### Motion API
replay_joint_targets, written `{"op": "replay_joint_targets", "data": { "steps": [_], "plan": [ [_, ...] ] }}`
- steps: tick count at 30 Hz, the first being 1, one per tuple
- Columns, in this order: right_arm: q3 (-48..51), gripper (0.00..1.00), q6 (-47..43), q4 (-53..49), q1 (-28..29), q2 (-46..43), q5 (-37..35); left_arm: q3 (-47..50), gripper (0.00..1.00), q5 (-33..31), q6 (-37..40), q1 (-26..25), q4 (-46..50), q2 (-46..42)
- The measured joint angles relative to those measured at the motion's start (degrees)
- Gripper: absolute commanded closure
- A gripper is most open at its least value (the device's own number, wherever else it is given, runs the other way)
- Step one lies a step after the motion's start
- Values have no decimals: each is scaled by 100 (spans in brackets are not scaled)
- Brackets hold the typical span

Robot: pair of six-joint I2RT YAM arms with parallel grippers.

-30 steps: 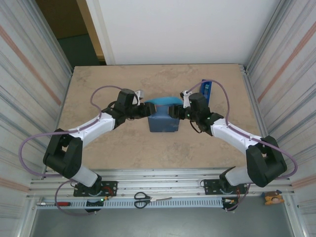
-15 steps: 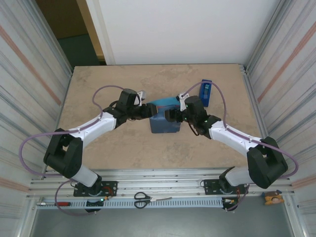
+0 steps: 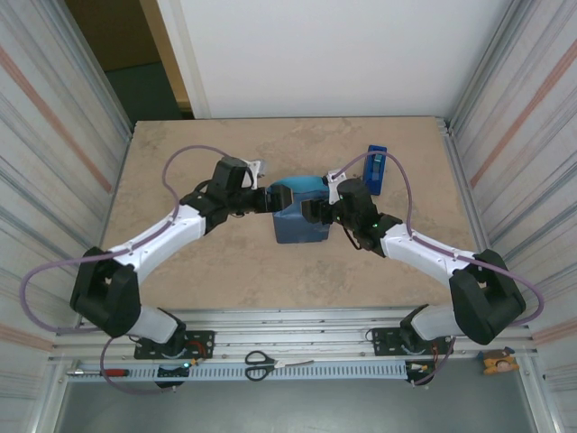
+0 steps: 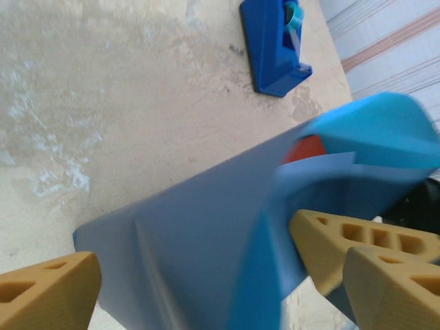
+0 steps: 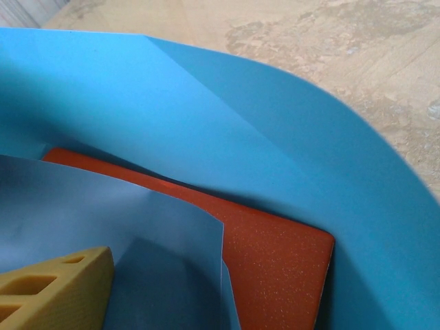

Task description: Wrap the gift box in paper

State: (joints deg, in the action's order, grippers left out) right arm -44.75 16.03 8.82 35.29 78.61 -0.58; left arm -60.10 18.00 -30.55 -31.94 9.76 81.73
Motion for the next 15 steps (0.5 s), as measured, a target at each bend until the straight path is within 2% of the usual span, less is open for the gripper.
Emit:
{"op": "replay_joint_targets", "data": {
  "steps": [5,15],
  "plan": [
    [0,23,2,0,-9,0,28,0,6,-540,293,-348,114,-271],
    [0,22,26,0,-120,0,214,-4,15,-1222,374,-520,251,286]
  ]
}}
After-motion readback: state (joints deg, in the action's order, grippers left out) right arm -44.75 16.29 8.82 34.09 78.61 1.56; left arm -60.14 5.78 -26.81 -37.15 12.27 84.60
